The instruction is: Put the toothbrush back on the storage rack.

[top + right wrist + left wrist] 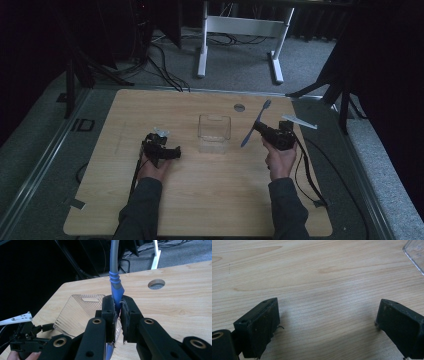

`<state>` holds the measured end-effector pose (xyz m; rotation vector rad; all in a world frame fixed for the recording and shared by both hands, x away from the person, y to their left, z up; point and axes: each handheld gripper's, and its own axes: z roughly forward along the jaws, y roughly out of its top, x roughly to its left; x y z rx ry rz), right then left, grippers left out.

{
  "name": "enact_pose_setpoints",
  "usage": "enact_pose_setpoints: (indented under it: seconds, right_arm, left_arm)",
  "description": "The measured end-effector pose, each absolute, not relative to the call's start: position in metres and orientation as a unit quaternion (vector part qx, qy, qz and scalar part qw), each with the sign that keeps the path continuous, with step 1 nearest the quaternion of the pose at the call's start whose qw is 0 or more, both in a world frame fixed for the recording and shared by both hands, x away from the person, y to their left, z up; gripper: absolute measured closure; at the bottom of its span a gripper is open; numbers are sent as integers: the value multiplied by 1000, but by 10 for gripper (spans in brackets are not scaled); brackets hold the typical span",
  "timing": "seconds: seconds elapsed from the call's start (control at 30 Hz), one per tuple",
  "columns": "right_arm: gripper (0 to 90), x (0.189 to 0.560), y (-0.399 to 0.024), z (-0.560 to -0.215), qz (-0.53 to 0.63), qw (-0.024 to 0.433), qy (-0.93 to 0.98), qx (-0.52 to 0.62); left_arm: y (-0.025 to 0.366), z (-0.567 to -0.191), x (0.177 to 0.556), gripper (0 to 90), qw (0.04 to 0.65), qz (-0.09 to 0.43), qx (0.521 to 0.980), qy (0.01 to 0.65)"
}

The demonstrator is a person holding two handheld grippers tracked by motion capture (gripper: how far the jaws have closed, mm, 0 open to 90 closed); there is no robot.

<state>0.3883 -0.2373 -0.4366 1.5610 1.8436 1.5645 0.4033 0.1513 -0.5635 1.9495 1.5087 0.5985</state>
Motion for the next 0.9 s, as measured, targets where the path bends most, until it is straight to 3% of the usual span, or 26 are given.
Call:
enact_pose_setpoints:
  seconds: [0.9]
  right_arm:
    - [819, 393, -224, -434, 556, 114, 622, 539]
  left_arm:
    - [151, -563, 403, 50, 298, 225, 733, 568]
